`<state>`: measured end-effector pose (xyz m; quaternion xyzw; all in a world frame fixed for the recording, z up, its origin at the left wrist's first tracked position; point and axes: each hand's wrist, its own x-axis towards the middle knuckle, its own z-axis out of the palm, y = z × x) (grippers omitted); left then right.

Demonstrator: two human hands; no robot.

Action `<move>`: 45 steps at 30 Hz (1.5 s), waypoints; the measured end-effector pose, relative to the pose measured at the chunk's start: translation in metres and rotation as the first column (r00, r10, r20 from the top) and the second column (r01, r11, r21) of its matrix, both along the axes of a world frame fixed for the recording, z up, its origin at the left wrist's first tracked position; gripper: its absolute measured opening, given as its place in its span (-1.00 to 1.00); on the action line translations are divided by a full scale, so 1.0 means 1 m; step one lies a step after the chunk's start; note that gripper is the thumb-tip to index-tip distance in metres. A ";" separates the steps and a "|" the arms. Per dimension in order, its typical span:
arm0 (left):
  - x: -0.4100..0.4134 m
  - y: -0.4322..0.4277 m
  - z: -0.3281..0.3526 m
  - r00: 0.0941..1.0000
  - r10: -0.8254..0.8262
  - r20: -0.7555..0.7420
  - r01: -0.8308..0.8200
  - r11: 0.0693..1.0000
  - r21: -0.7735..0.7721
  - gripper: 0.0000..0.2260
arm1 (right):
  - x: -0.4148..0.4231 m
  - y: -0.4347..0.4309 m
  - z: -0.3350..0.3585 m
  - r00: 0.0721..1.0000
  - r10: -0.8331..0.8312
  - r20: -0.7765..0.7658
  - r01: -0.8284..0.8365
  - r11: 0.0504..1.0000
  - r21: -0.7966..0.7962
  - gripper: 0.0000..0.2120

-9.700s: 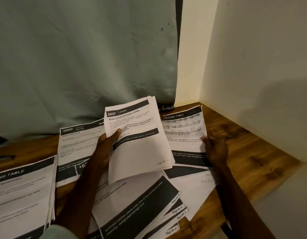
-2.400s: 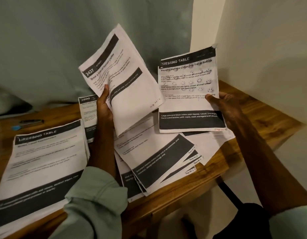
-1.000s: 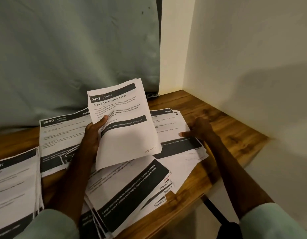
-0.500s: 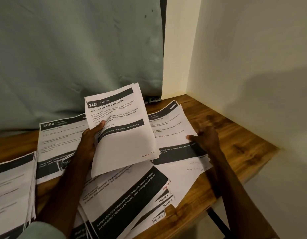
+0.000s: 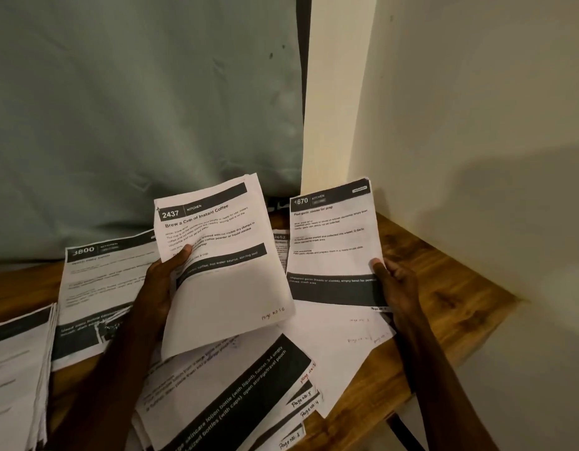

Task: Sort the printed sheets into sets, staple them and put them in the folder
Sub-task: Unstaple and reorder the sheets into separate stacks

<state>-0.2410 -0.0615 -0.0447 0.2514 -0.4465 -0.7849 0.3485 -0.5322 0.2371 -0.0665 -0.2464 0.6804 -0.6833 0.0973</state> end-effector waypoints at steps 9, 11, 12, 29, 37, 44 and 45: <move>0.002 0.001 0.001 0.999 -0.034 -0.006 0.033 0.999 -0.010 -0.44 | 0.006 0.001 0.006 0.998 -0.026 0.055 0.030 0.998 -0.060 -0.74; 0.002 0.001 0.000 1.000 -0.013 -0.012 0.014 1.000 0.007 -0.55 | 0.006 0.001 0.005 0.997 -0.025 0.076 0.030 0.997 -0.068 -0.72; 0.002 0.001 0.000 1.000 -0.010 -0.012 0.011 1.000 0.014 -0.58 | 0.006 0.002 0.005 0.996 -0.023 0.084 0.029 0.997 -0.071 -0.70; 0.001 0.002 0.004 1.000 -0.006 -0.006 0.006 0.999 -0.048 -0.58 | 0.011 0.002 0.012 0.979 0.029 0.204 0.003 0.988 -0.155 -0.68; 0.003 0.003 0.005 1.000 0.021 0.015 -0.021 0.998 -0.052 -0.62 | 0.014 -0.001 0.019 0.883 0.194 0.428 -0.067 0.953 -0.294 -0.68; 0.003 0.009 0.009 1.000 0.019 0.002 -0.019 0.999 -0.045 -0.62 | 0.012 -0.001 0.016 0.885 0.230 0.404 -0.100 0.943 -0.319 -0.65; 0.003 0.010 0.009 1.000 0.017 -0.006 -0.017 0.999 -0.040 -0.62 | 0.013 -0.001 0.016 0.885 0.232 0.403 -0.103 0.943 -0.317 -0.65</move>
